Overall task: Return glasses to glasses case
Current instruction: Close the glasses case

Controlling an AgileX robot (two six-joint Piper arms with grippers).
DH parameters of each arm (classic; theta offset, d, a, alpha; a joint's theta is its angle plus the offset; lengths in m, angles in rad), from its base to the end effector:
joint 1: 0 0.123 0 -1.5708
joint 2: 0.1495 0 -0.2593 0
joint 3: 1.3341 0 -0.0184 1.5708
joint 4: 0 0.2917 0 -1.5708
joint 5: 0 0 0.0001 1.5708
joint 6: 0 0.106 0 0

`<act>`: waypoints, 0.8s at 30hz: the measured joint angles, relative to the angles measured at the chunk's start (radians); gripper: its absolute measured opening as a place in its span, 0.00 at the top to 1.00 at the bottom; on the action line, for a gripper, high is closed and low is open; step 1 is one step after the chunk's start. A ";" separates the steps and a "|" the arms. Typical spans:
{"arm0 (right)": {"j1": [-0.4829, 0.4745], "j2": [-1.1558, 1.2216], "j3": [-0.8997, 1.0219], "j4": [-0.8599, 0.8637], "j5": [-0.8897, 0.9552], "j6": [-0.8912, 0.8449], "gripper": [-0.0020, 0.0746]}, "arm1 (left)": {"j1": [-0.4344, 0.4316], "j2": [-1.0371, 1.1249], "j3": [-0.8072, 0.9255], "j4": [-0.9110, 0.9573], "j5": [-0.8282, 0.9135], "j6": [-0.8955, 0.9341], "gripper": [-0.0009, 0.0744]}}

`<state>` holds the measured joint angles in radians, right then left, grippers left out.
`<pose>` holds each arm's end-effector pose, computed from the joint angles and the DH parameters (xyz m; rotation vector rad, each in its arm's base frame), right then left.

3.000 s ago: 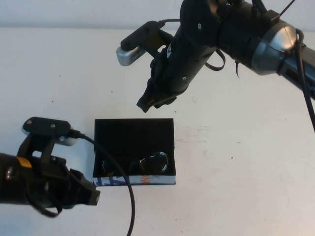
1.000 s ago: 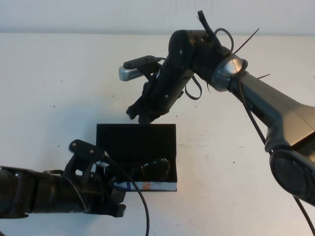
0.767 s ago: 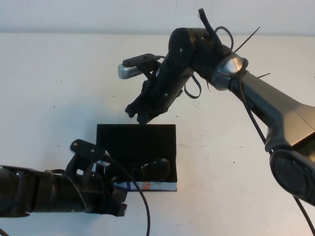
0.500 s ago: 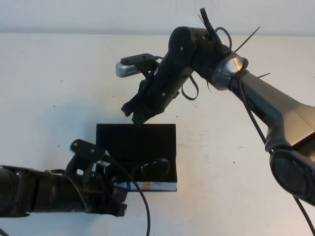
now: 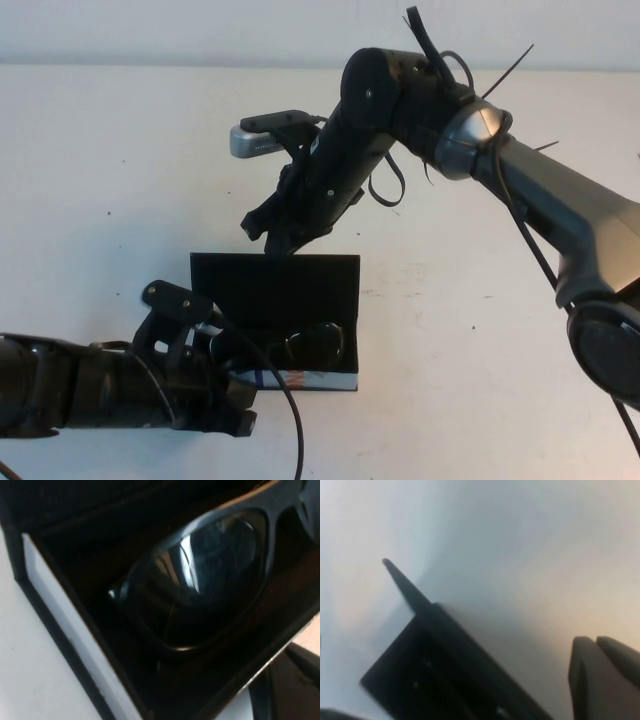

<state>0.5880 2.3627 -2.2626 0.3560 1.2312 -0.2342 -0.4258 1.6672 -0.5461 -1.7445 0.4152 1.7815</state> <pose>0.4263 0.3261 0.1961 -1.0467 2.6272 0.5814 0.2413 -0.1558 0.0537 0.7257 2.4410 -0.6773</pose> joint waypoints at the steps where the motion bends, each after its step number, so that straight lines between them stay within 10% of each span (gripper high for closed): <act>1: 0.004 -0.011 0.014 0.002 0.000 0.000 0.99 | 0.000 0.000 0.000 0.000 0.000 0.000 0.99; 24: 0.077 -0.182 0.368 0.045 -0.006 0.031 0.99 | 0.001 0.000 0.000 0.000 0.000 0.004 0.99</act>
<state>0.6652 2.1803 -1.8948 0.4014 1.2255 -0.2030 -0.4251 1.6672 -0.5461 -1.7445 0.4152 1.7855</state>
